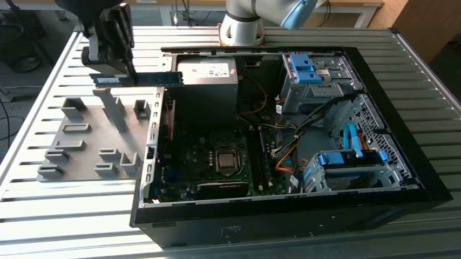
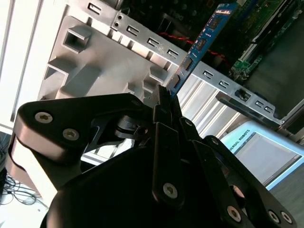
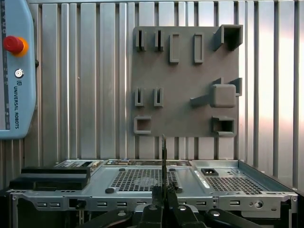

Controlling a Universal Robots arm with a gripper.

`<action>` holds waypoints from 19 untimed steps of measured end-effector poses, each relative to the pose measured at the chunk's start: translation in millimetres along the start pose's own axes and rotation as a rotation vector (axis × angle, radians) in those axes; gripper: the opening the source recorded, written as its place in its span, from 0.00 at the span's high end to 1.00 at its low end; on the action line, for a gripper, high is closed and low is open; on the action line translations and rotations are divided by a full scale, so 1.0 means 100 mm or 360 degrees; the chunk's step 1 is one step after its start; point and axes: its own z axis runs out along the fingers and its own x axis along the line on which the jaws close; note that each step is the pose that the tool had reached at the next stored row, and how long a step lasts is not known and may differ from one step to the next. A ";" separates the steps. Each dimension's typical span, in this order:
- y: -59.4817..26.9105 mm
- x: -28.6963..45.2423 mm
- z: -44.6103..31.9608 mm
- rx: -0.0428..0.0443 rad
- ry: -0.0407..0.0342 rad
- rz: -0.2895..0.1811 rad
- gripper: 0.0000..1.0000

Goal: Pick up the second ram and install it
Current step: 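Pick up the second ram and move it above second insertion slot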

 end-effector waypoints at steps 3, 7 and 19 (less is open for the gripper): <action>-0.057 -0.001 0.001 0.0000 0.0000 0.0000 0.86; -0.135 -0.002 0.003 0.0000 0.0000 0.0000 0.86; -0.374 -0.007 0.009 0.0000 0.0000 0.0001 0.86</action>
